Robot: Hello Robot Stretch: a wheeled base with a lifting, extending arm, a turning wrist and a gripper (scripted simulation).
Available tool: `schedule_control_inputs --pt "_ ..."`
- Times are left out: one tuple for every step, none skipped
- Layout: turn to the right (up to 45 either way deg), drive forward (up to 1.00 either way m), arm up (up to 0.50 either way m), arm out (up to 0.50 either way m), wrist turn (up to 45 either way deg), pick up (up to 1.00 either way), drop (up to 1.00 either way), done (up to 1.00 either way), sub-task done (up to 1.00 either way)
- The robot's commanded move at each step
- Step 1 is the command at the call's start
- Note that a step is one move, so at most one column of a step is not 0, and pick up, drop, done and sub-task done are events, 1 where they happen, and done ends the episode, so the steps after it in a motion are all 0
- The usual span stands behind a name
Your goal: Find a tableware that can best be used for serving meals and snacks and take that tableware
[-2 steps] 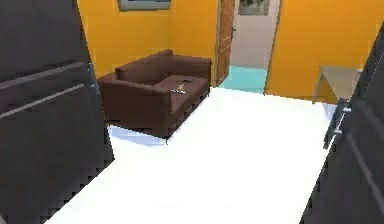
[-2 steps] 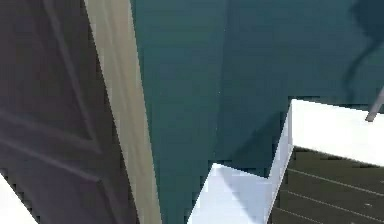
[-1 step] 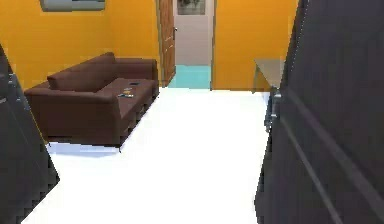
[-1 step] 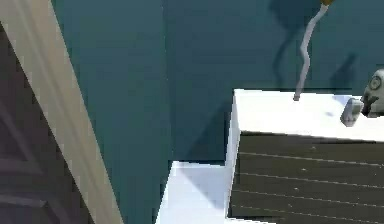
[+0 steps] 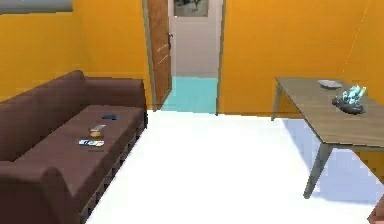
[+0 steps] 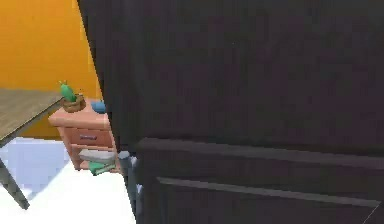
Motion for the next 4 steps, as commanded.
schedule_control_inputs --pt "0.0 1.00 0.00 0.00 0.0 0.00 0.00 0.00 0.00" --pt "0.0 1.00 0.00 0.00 0.0 0.00 0.00 0.00 0.00" --pt "0.0 1.00 0.00 0.00 0.0 0.00 0.00 0.00 0.00" --pt "6.0 0.00 0.00 0.00 0.0 0.00 0.00 0.00 0.00"
